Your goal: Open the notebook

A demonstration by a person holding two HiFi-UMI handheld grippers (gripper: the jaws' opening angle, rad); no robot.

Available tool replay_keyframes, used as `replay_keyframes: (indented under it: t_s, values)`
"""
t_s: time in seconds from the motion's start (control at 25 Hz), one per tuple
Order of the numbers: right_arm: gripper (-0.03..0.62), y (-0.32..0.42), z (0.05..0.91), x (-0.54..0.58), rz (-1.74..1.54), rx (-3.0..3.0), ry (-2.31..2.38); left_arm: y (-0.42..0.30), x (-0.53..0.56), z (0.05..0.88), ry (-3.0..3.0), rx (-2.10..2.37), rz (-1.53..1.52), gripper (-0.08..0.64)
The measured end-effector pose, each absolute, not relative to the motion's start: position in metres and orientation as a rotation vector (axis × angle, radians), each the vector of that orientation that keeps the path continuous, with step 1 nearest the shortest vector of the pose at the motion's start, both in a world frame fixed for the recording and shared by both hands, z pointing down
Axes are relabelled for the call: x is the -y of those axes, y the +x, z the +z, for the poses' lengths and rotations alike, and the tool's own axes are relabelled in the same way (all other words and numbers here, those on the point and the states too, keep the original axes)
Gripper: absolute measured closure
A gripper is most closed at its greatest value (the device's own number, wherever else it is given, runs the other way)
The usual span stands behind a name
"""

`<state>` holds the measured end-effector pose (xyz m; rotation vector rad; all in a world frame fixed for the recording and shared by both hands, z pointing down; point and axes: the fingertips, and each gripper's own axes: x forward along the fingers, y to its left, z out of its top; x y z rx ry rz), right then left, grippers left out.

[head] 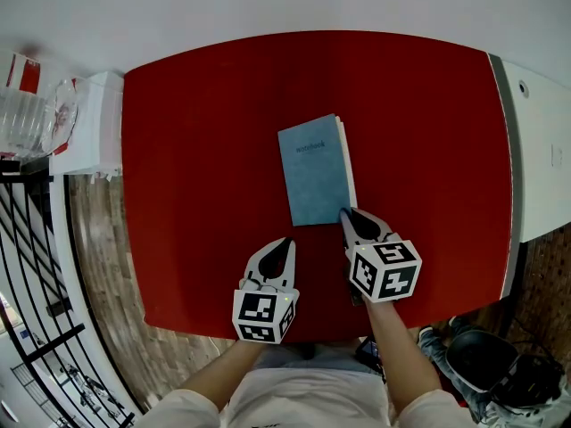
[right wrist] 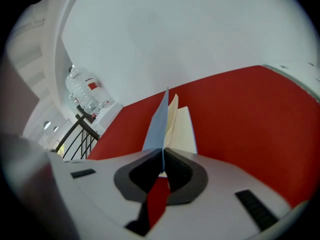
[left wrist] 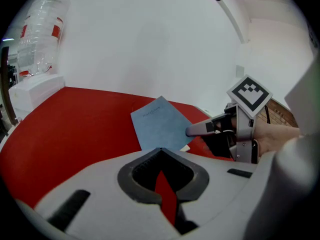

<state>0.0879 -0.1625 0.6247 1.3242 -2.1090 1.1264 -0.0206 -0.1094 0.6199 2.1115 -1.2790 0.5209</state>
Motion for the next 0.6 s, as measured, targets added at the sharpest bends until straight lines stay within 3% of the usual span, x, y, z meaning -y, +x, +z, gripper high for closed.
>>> replay_keyframes:
  t_s: [0.6]
  values:
    - [0.574,-0.034,0.564,0.146,0.691,2.260,1.028,-0.090,0.075,0.601,1.985,1.450,0.431,0.554]
